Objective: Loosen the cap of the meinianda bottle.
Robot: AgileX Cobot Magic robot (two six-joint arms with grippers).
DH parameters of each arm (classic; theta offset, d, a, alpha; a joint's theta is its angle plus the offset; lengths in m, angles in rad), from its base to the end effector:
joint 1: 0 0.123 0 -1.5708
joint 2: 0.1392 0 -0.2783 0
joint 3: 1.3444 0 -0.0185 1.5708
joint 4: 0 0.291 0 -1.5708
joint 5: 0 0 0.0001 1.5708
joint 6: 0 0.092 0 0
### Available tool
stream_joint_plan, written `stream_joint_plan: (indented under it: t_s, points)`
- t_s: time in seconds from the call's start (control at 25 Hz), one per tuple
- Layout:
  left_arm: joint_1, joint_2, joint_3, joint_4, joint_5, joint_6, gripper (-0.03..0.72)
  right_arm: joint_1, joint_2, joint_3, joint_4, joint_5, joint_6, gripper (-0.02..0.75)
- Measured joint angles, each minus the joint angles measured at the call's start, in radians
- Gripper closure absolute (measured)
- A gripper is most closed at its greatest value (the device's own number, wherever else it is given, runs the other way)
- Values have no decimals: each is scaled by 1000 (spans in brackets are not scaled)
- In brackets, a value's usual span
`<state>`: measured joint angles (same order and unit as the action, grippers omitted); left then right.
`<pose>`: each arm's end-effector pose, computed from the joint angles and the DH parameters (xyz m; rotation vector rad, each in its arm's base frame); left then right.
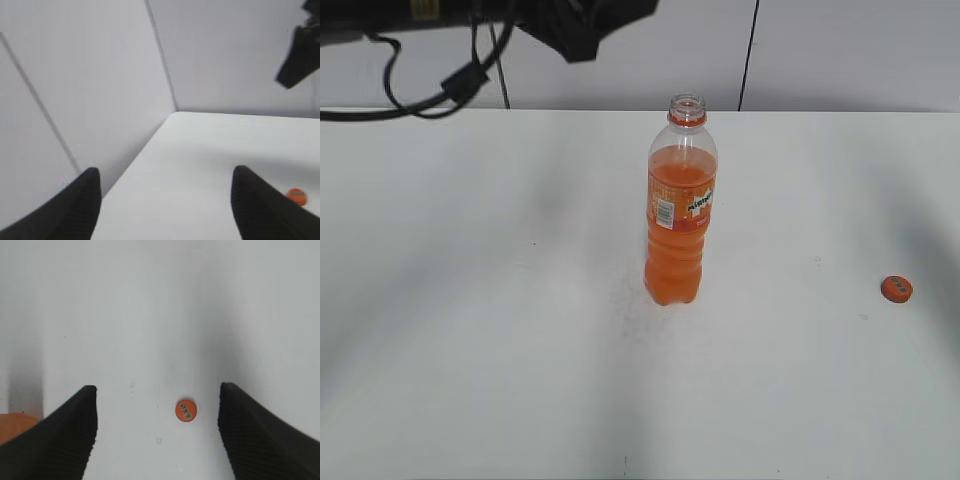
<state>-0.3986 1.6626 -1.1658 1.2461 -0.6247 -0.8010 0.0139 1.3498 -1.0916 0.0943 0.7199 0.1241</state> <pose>0.3612 -0.2074 0.2810 1.0381 1.4120 -0.5298 0.3249 0.0102 0.2977 0.1959 2.4567 0.1674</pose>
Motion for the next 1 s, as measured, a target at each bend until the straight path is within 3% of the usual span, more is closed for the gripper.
stream_joint_plan:
  t_s: [0.24, 0.44, 0.6, 0.72, 0.84, 1.0]
  points:
    - [-1, -153, 0, -72, 592, -15, 195, 0, -43, 0, 0, 33, 0, 176]
    - [1, -167, 0, -295, 1209, 20, 193, 0, -47, 0, 0, 111, -16, 176]
    - [29, -168, -1, -572, 1427, 197, 192, 0, -47, -1, 0, 192, -56, 176]
    - [98, -165, -28, -802, 1501, 326, 192, 0, -47, -1, 0, 270, -90, 176]
    - [210, -141, -71, -987, 1575, 436, 192, 0, -47, -1, -4, 332, -124, 176]
    - [353, -92, -96, -1102, 1690, 564, 192, 0, -48, -1, -23, 388, -150, 176]
